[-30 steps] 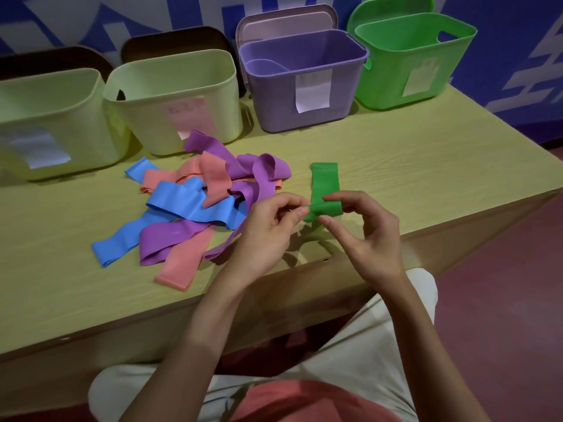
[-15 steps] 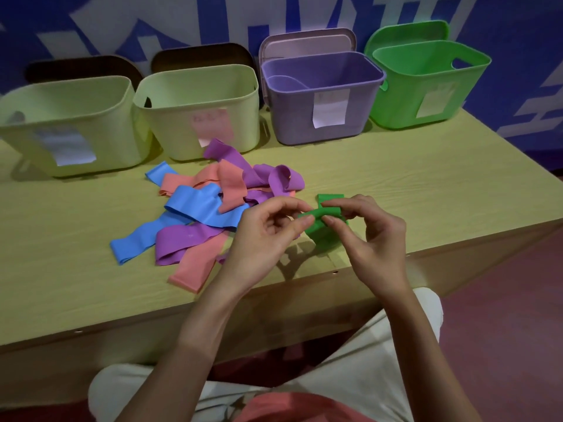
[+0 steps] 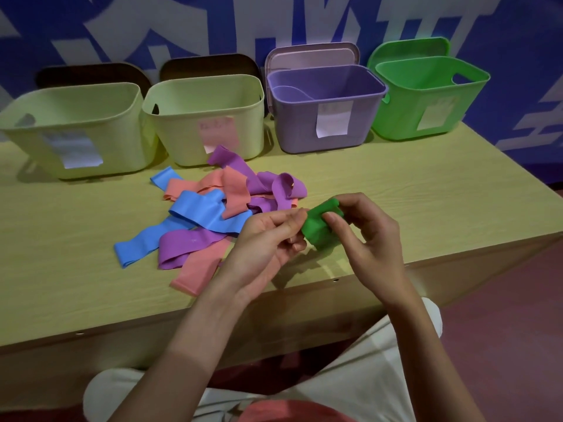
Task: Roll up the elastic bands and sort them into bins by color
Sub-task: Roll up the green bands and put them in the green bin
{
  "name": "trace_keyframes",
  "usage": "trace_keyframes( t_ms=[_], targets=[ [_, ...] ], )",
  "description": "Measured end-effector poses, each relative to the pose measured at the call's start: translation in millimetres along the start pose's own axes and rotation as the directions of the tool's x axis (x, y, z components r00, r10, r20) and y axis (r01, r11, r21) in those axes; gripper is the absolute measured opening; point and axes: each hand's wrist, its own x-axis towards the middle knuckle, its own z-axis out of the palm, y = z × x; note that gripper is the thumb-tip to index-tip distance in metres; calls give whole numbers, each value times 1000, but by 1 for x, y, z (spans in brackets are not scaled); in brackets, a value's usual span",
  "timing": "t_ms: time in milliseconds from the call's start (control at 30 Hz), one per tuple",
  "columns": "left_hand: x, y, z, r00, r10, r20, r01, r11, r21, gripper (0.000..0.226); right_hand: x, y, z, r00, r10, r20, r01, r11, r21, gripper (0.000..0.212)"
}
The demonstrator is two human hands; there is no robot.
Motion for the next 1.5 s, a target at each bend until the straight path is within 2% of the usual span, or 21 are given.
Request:
trace_keyframes(
  t_ms=[100,267,400,567,667,733,800,867,933,1067,1167,1333,1500],
  targets=[
    [-2,3,0,1000,2,-29,-2,1000,-1,48,1,-4,1,1000,1,15,-2,999,33,10],
    [-7,10,-1,999,4,-46,-3,1000,23,26,2,-7,6,1000,22,16,-24,994,103,15],
    [-12,15,-1,997,-75,0,75,996,-43,36,5,-8,7,999,17,-36,-13,994,107,21],
    [-13,18,-1,988,-146,49,152,975,-161,12,8,-11,4,1000,-6,-6,7,993,115,23],
    [-13,16,-3,987,-150,64,158,974,-161,16,9,-13,5,1000,21,-1,-21,987,159,19],
    [-12,14,-4,992,-122,41,125,989,-84,31,9,-15,5,999,55,-1,-53,980,194,15],
    [-11,12,-5,999,-29,-15,30,997,77,37,9,-17,5,998,69,-2,-67,978,197,13],
    [-11,11,-6,995,87,-39,-75,965,250,30,10,-17,5,997,80,-8,-77,978,193,13],
    [-12,12,-8,985,171,-12,-157,924,348,25,10,-17,5,996,89,-13,-85,978,193,14],
    [-14,15,-7,959,282,19,-263,863,431,14,11,-15,6,994,108,-24,-103,980,173,20],
    [-12,12,-8,931,359,58,-329,765,553,14,11,-15,7,993,115,-19,-110,982,153,19],
    [-9,6,-11,906,399,138,-372,599,709,13,12,-14,8,989,141,-41,-132,975,177,10],
    [-8,3,-10,899,410,152,-388,589,709,16,11,-9,4,982,186,-5,-178,946,271,29]
  ],
)
